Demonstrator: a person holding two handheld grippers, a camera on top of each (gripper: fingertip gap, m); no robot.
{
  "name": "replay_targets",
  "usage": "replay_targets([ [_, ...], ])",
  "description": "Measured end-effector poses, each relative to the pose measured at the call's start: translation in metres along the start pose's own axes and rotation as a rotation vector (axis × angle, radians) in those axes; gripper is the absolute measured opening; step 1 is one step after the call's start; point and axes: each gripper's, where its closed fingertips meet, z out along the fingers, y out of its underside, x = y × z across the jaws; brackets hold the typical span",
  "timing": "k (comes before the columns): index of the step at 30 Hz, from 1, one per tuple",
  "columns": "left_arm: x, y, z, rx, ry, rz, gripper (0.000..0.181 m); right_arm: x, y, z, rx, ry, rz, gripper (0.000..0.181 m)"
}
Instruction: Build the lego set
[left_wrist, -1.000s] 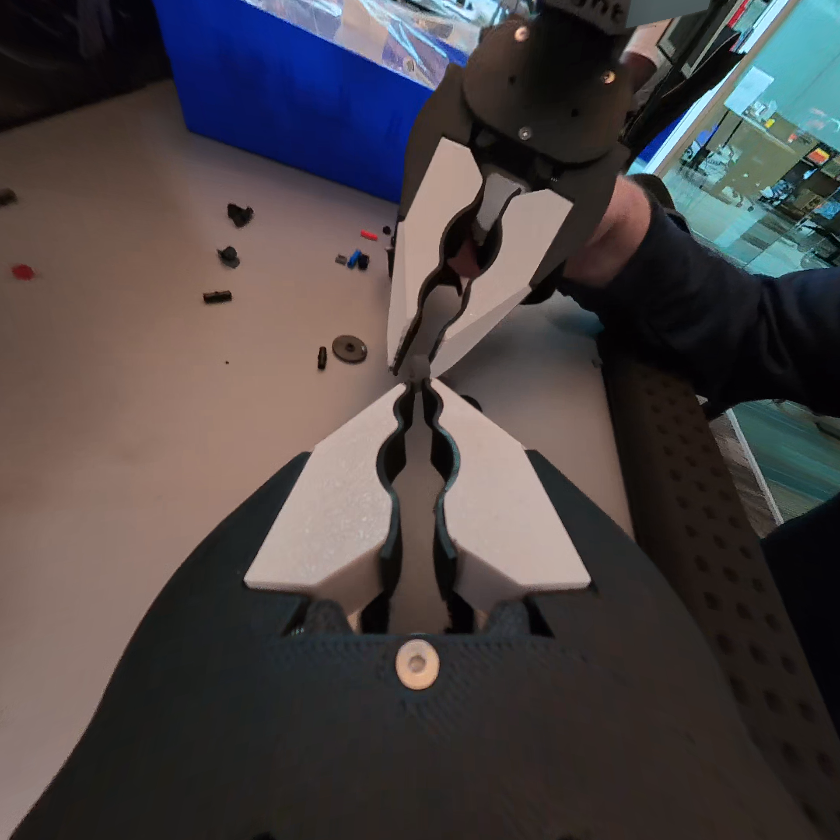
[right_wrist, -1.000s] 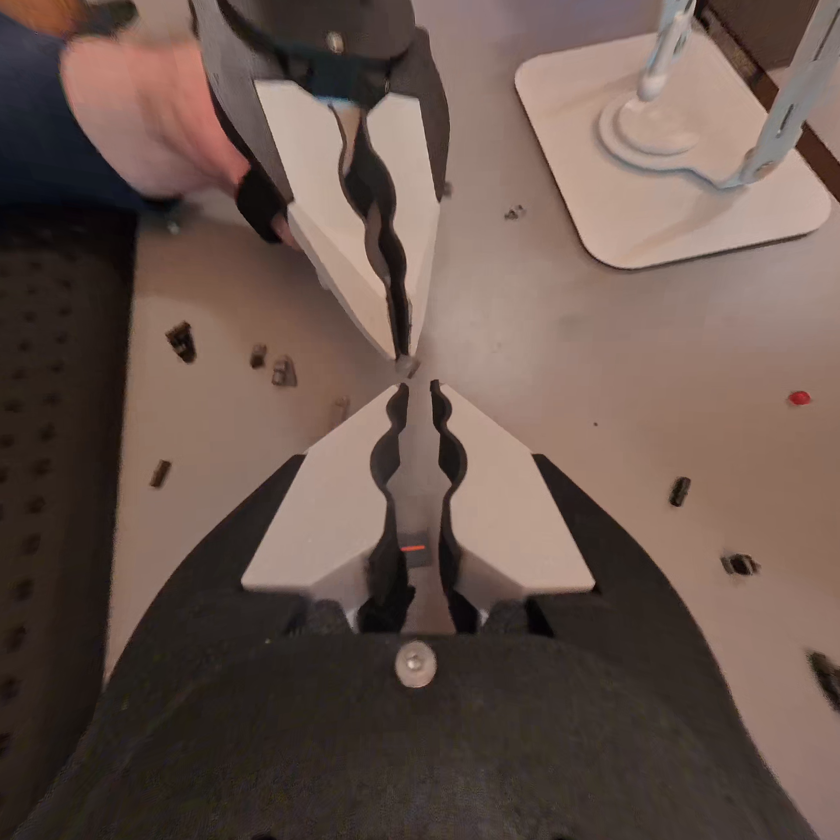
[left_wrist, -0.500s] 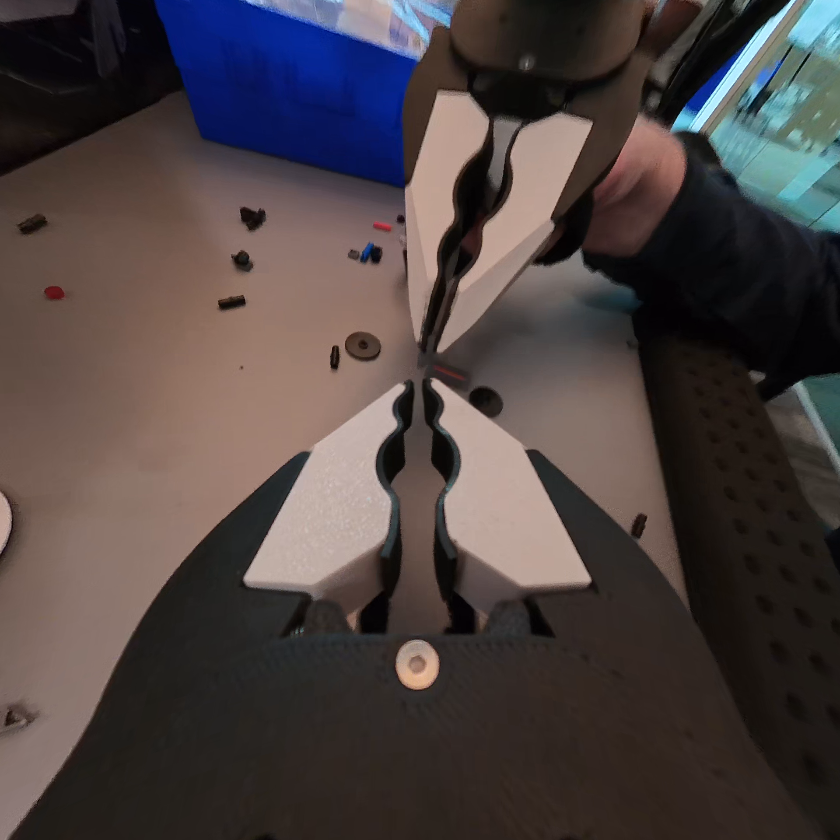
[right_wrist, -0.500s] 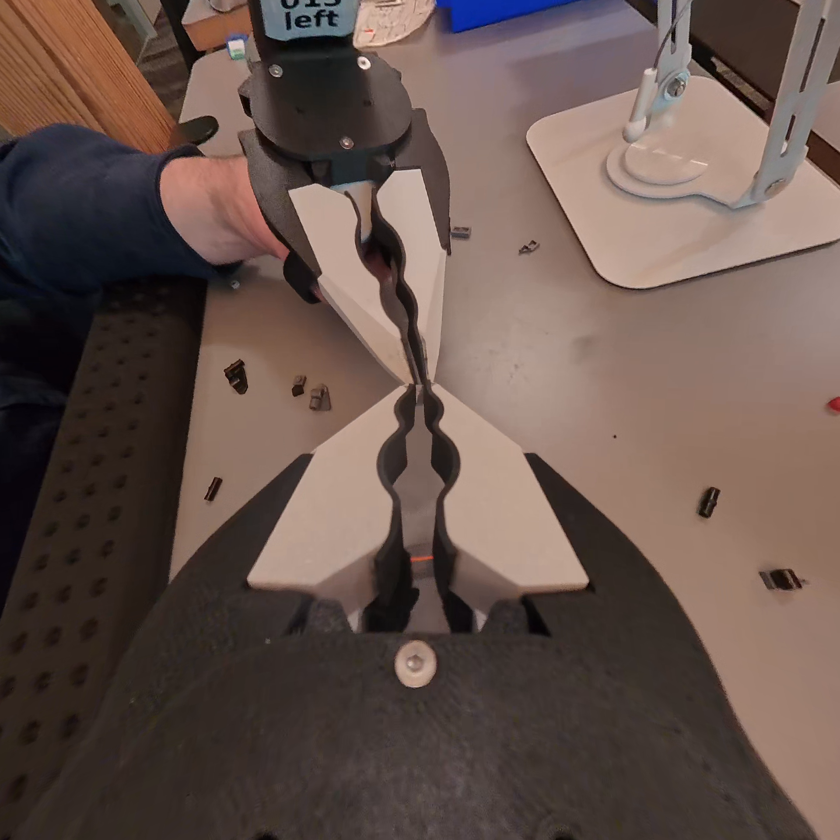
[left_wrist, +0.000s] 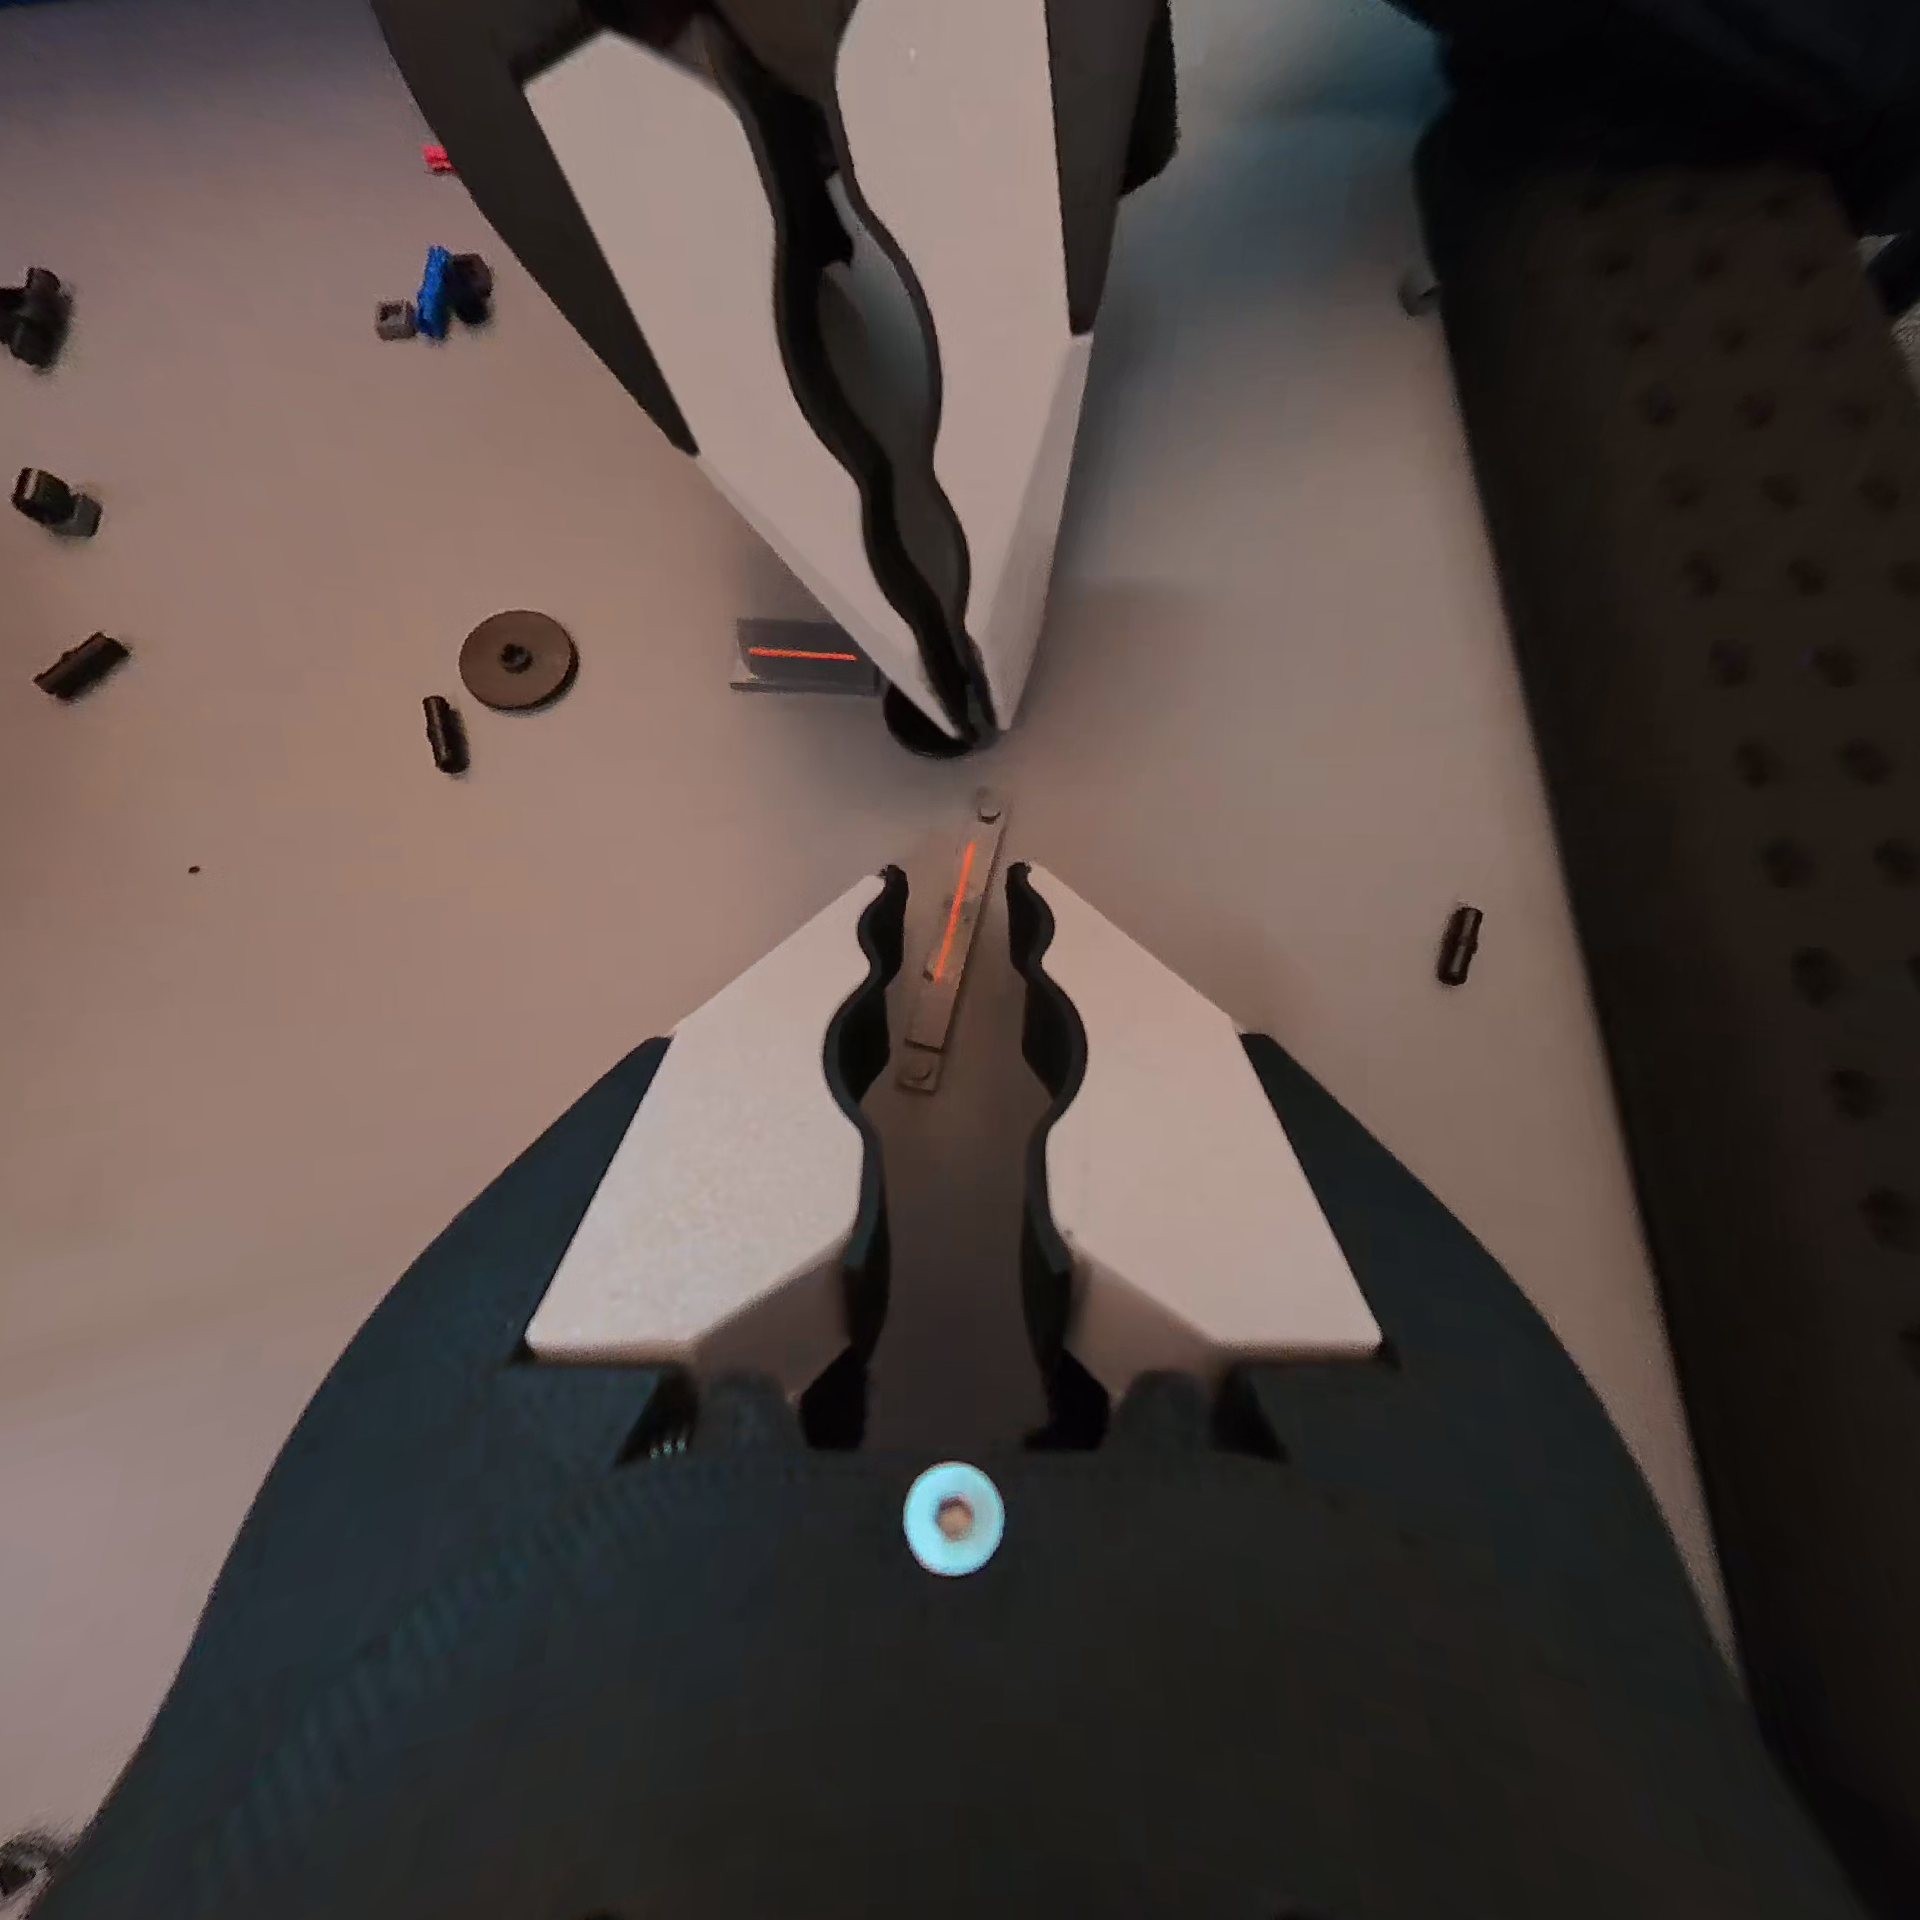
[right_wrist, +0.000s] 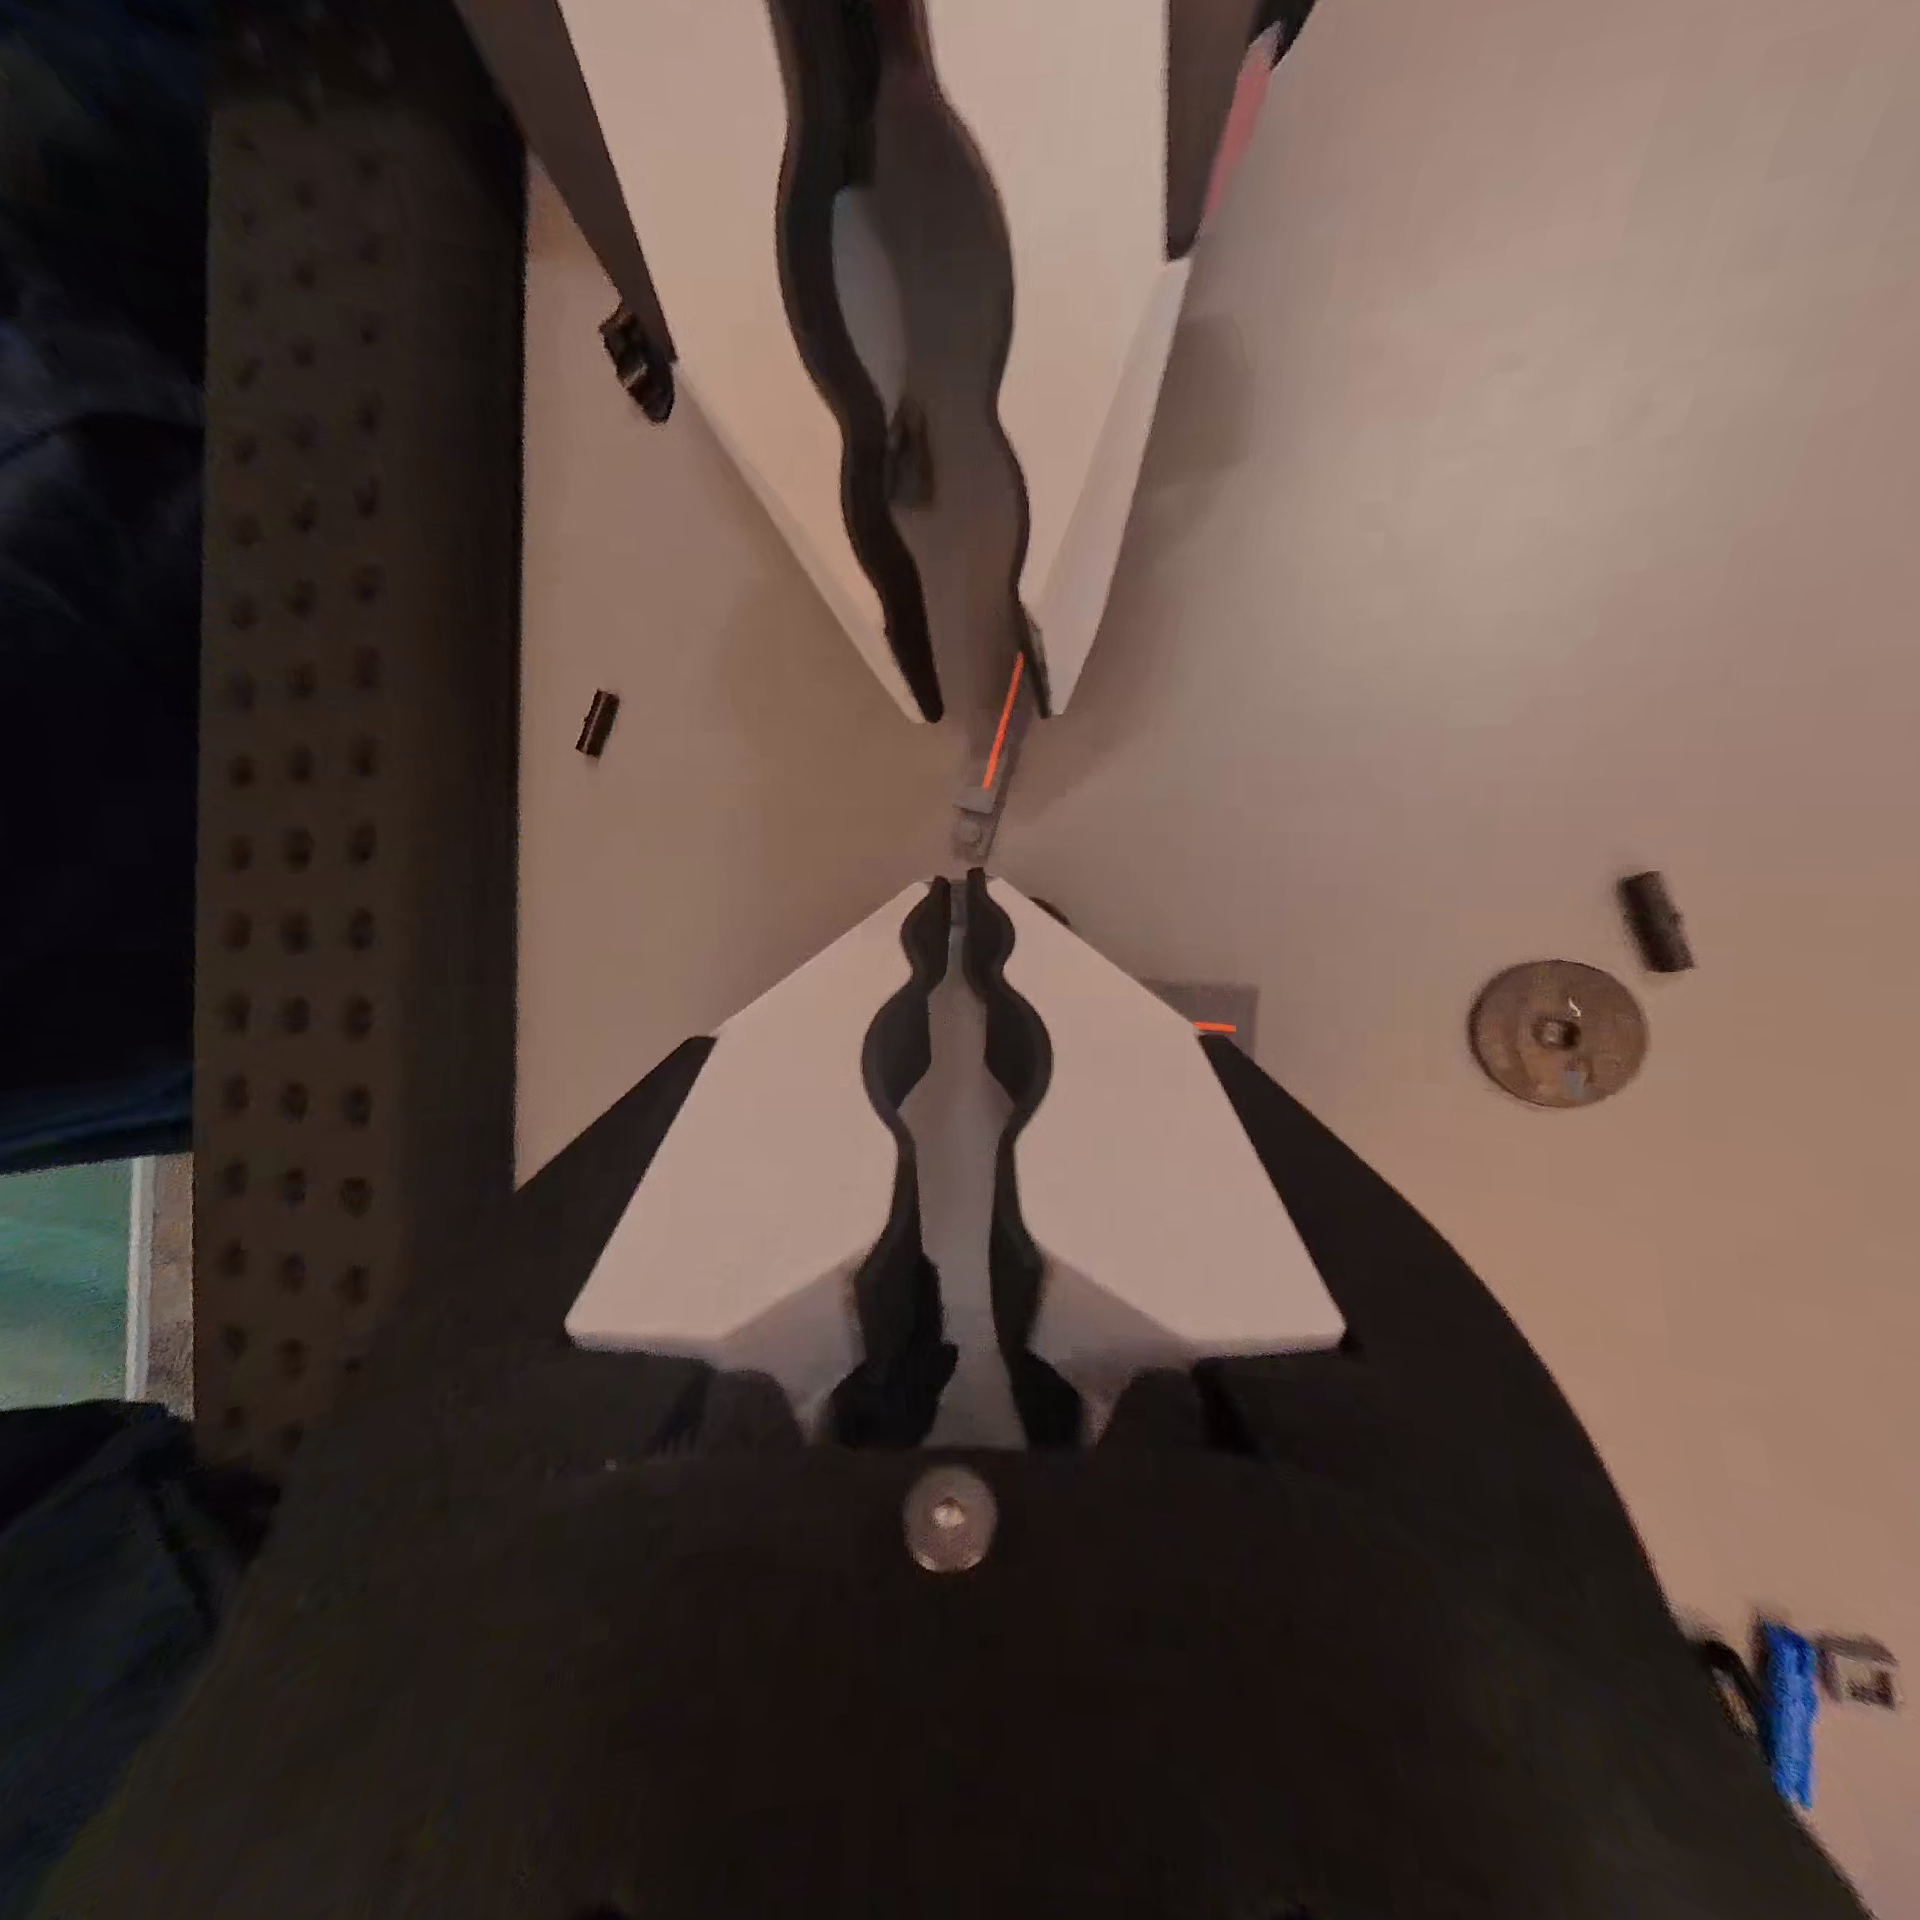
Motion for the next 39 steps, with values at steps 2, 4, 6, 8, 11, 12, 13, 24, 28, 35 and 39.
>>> replay_targets([
  [2,0.0,0.004,0.001,-0.022,-0.006,0.012,0.016,-0.004,0.003,0.005,-0.029,-0.022,-0.009,0.001],
  [4,0.001,0.009,0.004,-0.054,-0.003,0.02,0.015,-0.009,0.002,0.008,-0.034,-0.042,-0.02,0.001],
  [6,0.003,0.013,0.006,-0.075,0.006,0.03,0.012,-0.011,0.002,0.009,-0.039,-0.045,-0.028,0.001],
  [8,0.006,0.013,0.007,-0.081,0.017,0.037,0.01,-0.012,0.0,0.011,-0.039,-0.052,-0.032,0.001],
  [11,0.008,0.014,0.007,-0.085,0.026,0.043,0.008,-0.007,0.001,0.015,-0.055,-0.026,-0.027,0.003],
  [12,0.008,0.015,0.006,-0.086,0.028,0.043,0.008,-0.006,0.001,0.016,-0.06,-0.021,-0.026,0.003],
  [13,0.008,0.015,0.006,-0.089,0.029,0.044,0.008,-0.006,0.0,0.017,-0.051,-0.023,-0.028,0.005],
  [24,0.008,0.018,0.002,-0.101,0.031,0.048,0.007,0.001,-0.006,0.006,-0.025,0.061,-0.066,0.009],
  [28,0.007,0.02,0.001,-0.106,0.03,0.046,0.007,0.001,-0.001,0.008,-0.058,0.072,-0.075,0.01],
  [35,0.007,0.021,0.0,-0.108,0.03,0.045,0.007,0.0,0.001,0.012,-0.08,0.067,-0.08,0.008],
  [39,0.007,0.021,0.0,-0.111,0.029,0.051,0.007,0.0,-0.001,0.014,-0.07,0.064,-0.082,0.003],
])
